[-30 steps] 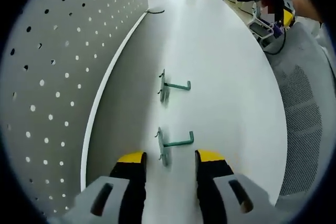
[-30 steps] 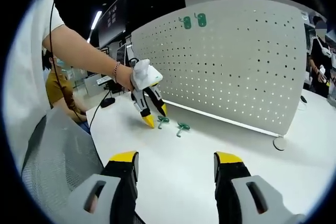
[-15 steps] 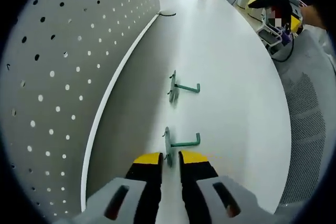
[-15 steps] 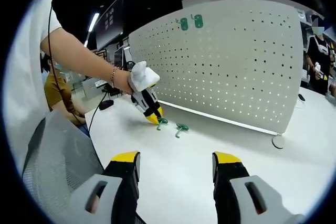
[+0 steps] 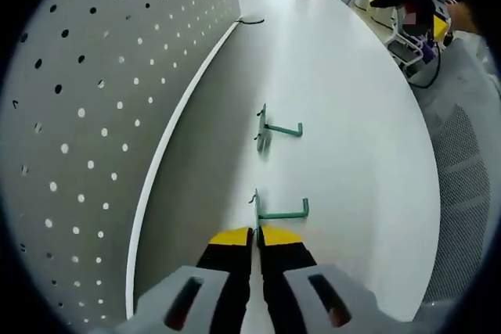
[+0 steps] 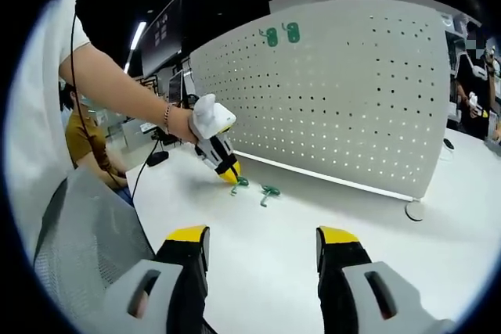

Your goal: Insert the hook assembly into the mounting plate slot until the hook locks in place.

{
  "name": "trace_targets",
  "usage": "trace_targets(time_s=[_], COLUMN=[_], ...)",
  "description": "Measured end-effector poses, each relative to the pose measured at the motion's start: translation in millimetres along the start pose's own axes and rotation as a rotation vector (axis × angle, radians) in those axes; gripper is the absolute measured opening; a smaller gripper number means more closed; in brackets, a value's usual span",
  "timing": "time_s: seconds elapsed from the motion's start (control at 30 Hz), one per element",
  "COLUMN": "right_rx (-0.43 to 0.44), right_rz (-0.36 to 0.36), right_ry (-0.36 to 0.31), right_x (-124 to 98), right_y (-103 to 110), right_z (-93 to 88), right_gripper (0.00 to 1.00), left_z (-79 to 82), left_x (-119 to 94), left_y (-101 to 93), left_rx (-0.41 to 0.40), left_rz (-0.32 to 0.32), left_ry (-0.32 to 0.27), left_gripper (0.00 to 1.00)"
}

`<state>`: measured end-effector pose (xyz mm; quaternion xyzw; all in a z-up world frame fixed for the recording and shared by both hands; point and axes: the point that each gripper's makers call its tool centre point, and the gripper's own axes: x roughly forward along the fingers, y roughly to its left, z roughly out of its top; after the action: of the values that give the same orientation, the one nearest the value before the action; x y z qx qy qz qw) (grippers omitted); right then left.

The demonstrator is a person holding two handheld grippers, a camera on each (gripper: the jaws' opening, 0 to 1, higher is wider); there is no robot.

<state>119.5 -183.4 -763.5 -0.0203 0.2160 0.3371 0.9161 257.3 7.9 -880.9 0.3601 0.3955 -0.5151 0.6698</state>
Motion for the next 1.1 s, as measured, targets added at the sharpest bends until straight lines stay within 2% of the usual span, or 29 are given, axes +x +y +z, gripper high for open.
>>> trace_targets(time_s=[0.23,0.3,0.33,0.37,0.4,0.47,0.5,0.53,0.67,0.73,0.77,0.97,1.1], right_rx=[0.008,0.016,0.018,0.019,0.019,0.021,0.020,0.021,0.022,0.025,0.026,0.027,0.027], right_rz=[-0.001,-0.005,-0.007,-0.008,-0.009,-0.009,-0.010,-0.010,-0.009,-0.008,-0.008,-0.007,-0.007], right_ry=[-0.003,-0.011,-0.015,-0.017,-0.020,-0.023,-0.024,-0.027,-0.033,-0.039,-0.041,-0.055,-0.061], right_x=[0.0,-0.6,-1.0,-1.1,-1.1,-0.9,-0.8,-0.4,1.1,1.7,2.0,2.9,3.0], right_y=[-0.4,-1.6,-2.8,-3.1,-3.3,-3.5,-3.7,-4.0,-3.9,-3.8,-3.8,-4.3,-4.5], right_z=[-0.5,1.5,2.3,2.8,3.7,4.1,4.5,4.8,7.0,8.3,9.2,13.5,15.7], right_gripper=[0.53,0.53,0.53,0.53,0.53,0.53,0.53,0.53,0.53,0.53,0.53,0.53,0.53], left_z=[0.0,0.6,5.9,7.0,8.6,7.9,15.1,14.0,16.6,19.7,24.8,37.2,39.9], left_x=[-0.4,-1.5,-3.0,-4.5,-6.9,-10.7,-12.5,-15.6,-24.1,-29.0,-33.3,-53.9,-61.7], left_y=[-0.4,-1.8,0.9,-0.8,-0.5,0.7,1.0,0.6,4.4,9.0,8.5,9.6,10.1], left_rx=[0.015,-0.016,-0.034,-0.058,-0.051,-0.050,-0.055,-0.083,-0.075,-0.081,-0.106,-0.070,-0.084], left_rz=[0.004,0.001,0.017,0.007,0.010,0.022,0.026,0.024,0.057,0.080,0.075,0.118,0.133], left_ry=[-0.014,-0.047,-0.099,-0.118,-0.142,-0.152,-0.203,-0.208,-0.247,-0.275,-0.307,-0.372,-0.405], left_gripper=[0.03,0.03,0.03,0.03,0.03,0.03,0.03,0.03,0.03,0.03,0.03,0.03,0.03])
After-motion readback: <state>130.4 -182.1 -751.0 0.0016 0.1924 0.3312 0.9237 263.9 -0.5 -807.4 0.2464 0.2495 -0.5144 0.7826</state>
